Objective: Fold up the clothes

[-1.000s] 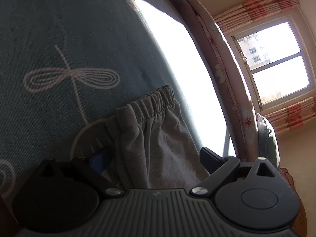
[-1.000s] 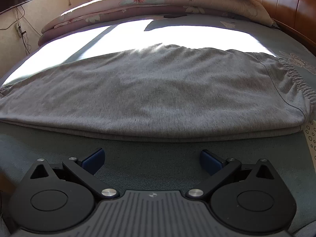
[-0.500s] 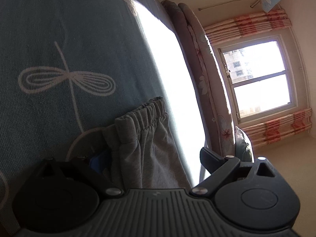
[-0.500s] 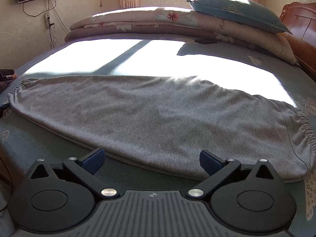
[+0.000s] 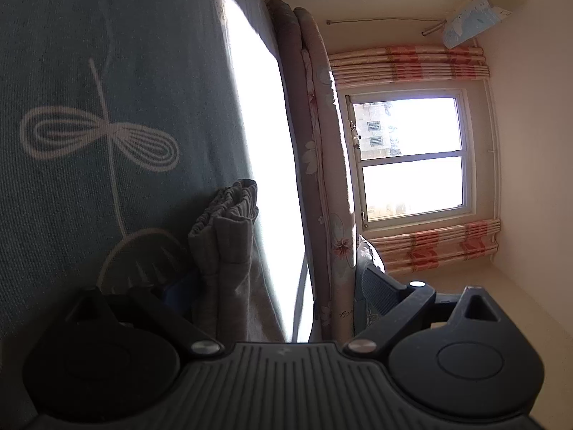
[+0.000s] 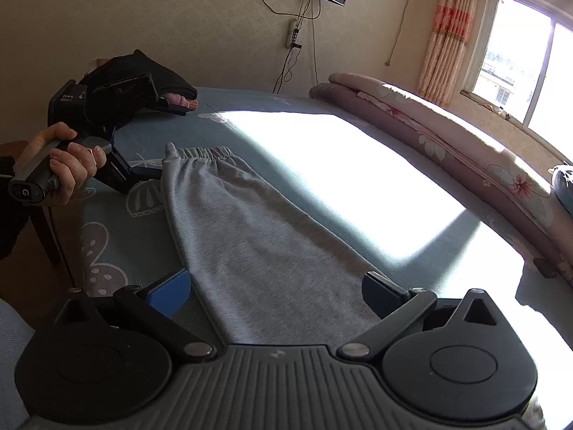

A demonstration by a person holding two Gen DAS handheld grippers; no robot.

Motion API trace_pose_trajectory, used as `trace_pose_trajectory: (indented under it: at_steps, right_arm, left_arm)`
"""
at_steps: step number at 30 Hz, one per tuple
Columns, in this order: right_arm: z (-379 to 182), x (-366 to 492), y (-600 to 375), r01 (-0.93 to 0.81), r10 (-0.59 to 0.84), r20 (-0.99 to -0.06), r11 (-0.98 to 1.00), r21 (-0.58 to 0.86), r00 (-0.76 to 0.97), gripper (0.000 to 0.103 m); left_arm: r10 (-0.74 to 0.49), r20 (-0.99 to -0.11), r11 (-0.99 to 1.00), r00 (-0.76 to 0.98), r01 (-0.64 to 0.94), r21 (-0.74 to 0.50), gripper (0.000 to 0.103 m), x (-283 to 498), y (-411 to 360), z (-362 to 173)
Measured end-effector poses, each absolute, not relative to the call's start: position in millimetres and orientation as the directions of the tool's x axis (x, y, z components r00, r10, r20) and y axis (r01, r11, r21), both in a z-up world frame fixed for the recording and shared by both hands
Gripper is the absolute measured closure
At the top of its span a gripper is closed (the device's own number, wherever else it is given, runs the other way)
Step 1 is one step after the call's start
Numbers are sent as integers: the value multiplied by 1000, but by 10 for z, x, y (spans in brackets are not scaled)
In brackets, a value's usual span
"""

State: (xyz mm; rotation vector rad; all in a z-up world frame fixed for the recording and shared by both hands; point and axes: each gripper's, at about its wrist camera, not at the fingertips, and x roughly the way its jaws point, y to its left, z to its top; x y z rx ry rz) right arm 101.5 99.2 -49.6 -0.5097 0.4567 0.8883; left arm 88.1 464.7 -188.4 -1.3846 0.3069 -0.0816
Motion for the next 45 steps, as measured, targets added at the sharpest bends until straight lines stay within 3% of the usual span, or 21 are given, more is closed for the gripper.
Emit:
trace_pose_trajectory:
  at_steps: [8,16,18,21,27,30,31,39,45]
  right_arm:
    - [-912,994,2399,-855,631,-579,344,-388,517,4]
    - [-1316,874,3043,-752,556,-545,250,-610,627,35]
    - [-1347,836,3090,-722,546,-521,254,-644,657,36]
    - [-1380,779,3133,-684,521,-506,233,-691,688,49]
    - [-1491,648,3132,-612,515,-458,176,-771,724,62]
    - [-1528,596,3133,-606,522,-455,158,-780,722,86]
    - [-1523,595,3133,-611,524,-457,162,-775,719,88]
    - [-1309,652,3085,-644,539,-453,236,-728,710,89]
    - [-1227,531,2932,-675,555,-464,263,-690,690,88]
  left_arm:
    - [-293,-109,179,950,-58,-982,7,850,4762,-1921]
    - [-320,-66,174,945,-10,-985,7,875,4804,-1933]
    - [-324,-62,175,944,-5,-985,7,883,4804,-1945]
    - [-322,-52,164,945,1,-986,7,850,4799,-1952]
    - [-323,-62,146,944,-15,-989,6,747,4757,-1984]
    - [-315,-66,128,947,-26,-991,6,702,4754,-2027]
    - [-312,-73,122,947,-36,-992,6,700,4754,-2040]
    - [-328,-183,148,927,-140,-979,5,895,4656,-1976]
    - [-377,-194,181,906,-134,-974,5,1155,4581,-1889]
